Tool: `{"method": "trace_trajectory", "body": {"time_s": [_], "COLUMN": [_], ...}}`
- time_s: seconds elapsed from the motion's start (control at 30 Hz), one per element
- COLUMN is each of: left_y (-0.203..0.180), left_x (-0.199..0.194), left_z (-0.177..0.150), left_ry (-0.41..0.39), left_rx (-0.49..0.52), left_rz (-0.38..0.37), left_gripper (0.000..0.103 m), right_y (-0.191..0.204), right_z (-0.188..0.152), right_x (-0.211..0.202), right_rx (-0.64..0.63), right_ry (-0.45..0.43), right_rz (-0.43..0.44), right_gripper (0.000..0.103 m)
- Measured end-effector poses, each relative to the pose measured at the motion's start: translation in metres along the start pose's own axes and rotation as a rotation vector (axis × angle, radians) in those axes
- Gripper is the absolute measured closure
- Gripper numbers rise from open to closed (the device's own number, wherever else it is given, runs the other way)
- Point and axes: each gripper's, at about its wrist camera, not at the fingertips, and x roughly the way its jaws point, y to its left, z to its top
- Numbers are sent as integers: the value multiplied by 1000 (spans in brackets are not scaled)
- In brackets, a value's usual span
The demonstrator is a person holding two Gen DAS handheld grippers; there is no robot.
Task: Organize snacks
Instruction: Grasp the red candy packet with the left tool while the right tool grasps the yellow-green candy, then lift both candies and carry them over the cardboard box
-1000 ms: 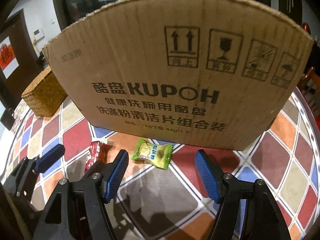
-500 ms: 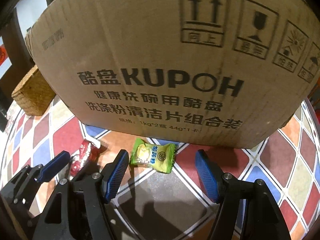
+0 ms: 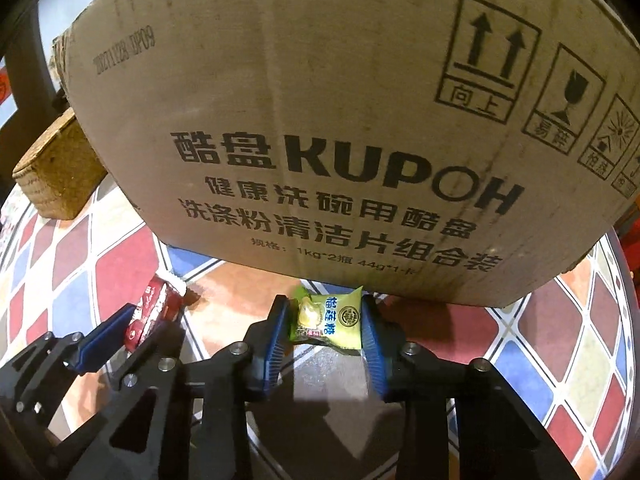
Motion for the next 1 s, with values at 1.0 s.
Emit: {"method": "trace_trajectory", "body": {"time_s": [1.0], "left_y": [-3], "left_x": [-51], "left_z": [12], "left_ry": [-95], "left_rx": [11], "left_rz": [-1], "left_gripper": [78], "right_y": [-21], "right_z": [-19], "right_x": [-66], "right_rx": [38], "right_ry": [-98], "right_rz": [36], "right_gripper": [79]}}
